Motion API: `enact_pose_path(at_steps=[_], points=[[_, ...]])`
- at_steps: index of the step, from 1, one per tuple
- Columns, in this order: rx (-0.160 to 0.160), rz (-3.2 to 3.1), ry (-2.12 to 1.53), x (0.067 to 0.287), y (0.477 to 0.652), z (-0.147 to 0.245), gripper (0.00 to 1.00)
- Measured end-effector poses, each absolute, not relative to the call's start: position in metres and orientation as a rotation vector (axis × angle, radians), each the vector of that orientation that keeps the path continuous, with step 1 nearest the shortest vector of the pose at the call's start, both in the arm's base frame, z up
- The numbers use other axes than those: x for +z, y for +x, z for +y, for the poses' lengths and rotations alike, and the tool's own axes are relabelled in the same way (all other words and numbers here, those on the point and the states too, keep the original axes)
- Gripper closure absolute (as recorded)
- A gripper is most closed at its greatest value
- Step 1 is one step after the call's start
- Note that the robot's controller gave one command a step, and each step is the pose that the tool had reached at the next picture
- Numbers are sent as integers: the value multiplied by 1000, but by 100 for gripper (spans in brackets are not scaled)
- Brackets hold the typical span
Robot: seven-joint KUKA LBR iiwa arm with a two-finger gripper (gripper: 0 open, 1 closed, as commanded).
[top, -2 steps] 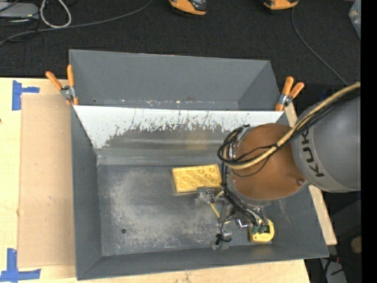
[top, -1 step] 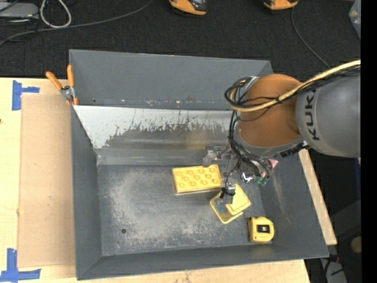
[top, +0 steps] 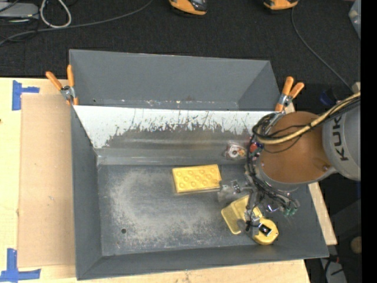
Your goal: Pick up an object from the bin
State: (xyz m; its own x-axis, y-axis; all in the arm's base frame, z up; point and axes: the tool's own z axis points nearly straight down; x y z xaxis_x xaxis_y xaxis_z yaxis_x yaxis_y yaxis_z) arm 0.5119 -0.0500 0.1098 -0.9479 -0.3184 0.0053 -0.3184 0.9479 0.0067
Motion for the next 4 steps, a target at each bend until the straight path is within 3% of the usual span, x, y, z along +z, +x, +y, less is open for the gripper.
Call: enact_pose_path(at_steps=[1,2,4], points=[[-5,-3121,391,86,568,-26,0],[-6,-2974,981,73,544,-105,100],[-10,-2975,974,85,543,-104,100]])
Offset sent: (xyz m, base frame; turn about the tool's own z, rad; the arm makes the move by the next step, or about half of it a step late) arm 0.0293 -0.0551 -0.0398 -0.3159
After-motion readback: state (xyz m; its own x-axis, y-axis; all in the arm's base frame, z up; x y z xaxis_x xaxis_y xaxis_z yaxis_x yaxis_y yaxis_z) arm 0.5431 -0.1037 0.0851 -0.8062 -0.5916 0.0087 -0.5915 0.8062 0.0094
